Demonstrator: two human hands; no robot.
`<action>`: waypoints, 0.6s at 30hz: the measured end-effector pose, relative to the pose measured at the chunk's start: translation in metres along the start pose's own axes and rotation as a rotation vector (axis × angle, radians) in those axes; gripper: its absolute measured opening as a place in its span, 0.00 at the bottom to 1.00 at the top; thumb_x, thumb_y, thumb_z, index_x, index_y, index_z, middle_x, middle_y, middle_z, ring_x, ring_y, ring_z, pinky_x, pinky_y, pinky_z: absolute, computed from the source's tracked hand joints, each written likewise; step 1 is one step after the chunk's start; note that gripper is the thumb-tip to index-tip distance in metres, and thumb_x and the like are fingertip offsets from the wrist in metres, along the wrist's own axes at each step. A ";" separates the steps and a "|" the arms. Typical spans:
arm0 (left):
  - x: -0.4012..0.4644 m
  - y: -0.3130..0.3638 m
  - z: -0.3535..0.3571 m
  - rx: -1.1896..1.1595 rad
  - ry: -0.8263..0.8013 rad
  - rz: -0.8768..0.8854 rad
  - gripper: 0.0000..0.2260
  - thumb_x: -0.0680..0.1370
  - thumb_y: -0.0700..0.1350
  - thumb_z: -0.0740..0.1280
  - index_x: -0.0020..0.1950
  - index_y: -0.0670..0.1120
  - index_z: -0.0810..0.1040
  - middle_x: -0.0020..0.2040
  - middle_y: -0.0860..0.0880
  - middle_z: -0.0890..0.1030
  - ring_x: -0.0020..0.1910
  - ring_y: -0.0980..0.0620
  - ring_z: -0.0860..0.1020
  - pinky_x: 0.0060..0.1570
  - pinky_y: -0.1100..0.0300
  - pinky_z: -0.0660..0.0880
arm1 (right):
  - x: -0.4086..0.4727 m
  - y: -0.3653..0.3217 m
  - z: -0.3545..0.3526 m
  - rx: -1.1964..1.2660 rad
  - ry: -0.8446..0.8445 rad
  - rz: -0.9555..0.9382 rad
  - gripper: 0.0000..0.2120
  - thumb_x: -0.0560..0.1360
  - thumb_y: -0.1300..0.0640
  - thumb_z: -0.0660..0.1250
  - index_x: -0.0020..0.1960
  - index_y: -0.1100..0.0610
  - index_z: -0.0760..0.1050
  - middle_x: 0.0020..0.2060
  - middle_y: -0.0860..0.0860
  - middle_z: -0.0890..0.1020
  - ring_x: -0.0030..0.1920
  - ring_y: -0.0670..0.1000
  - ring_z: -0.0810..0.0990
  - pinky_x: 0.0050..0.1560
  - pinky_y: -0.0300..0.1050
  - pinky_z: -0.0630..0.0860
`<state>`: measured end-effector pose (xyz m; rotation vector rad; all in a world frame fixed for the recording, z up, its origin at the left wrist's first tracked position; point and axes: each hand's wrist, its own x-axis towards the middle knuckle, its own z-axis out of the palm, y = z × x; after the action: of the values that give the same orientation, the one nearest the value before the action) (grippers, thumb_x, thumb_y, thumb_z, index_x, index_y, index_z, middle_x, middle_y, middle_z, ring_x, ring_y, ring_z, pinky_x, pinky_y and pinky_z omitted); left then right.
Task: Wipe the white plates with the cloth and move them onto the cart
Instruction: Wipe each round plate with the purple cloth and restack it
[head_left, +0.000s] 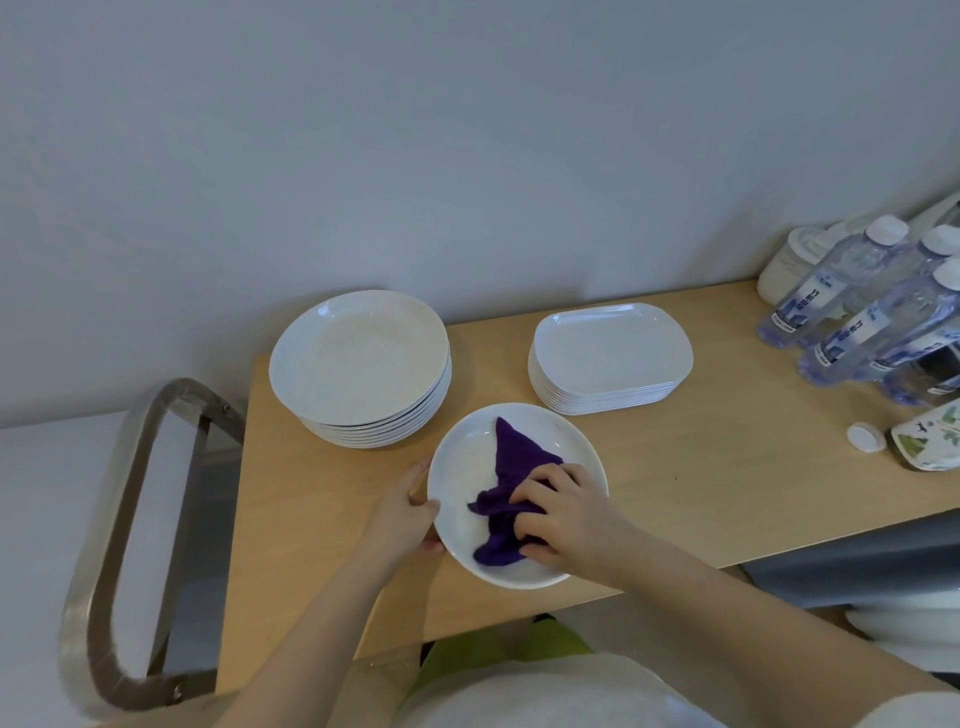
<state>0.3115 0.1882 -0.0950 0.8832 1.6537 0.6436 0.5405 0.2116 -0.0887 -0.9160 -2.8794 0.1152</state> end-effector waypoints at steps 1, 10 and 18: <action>0.000 0.000 0.000 0.001 0.004 0.000 0.24 0.77 0.37 0.63 0.70 0.56 0.67 0.51 0.46 0.79 0.40 0.47 0.81 0.29 0.61 0.78 | -0.006 0.006 -0.001 -0.014 0.018 0.003 0.09 0.69 0.48 0.71 0.49 0.44 0.80 0.51 0.45 0.80 0.53 0.53 0.78 0.55 0.51 0.75; -0.003 0.001 0.003 0.019 0.020 0.007 0.25 0.77 0.36 0.62 0.70 0.57 0.69 0.48 0.53 0.79 0.39 0.51 0.81 0.29 0.61 0.78 | 0.025 0.041 -0.013 -0.117 -0.336 0.252 0.30 0.72 0.46 0.67 0.72 0.46 0.64 0.73 0.51 0.64 0.72 0.58 0.60 0.68 0.54 0.61; -0.005 0.008 0.006 0.014 0.044 -0.005 0.27 0.74 0.33 0.62 0.70 0.55 0.70 0.46 0.57 0.78 0.35 0.54 0.80 0.28 0.59 0.78 | 0.029 0.008 -0.008 -0.281 -0.363 0.596 0.20 0.75 0.52 0.63 0.66 0.55 0.65 0.60 0.56 0.72 0.57 0.60 0.70 0.48 0.48 0.67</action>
<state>0.3193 0.1884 -0.0872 0.8803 1.7006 0.6529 0.5225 0.2347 -0.0787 -1.9712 -2.8612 -0.0858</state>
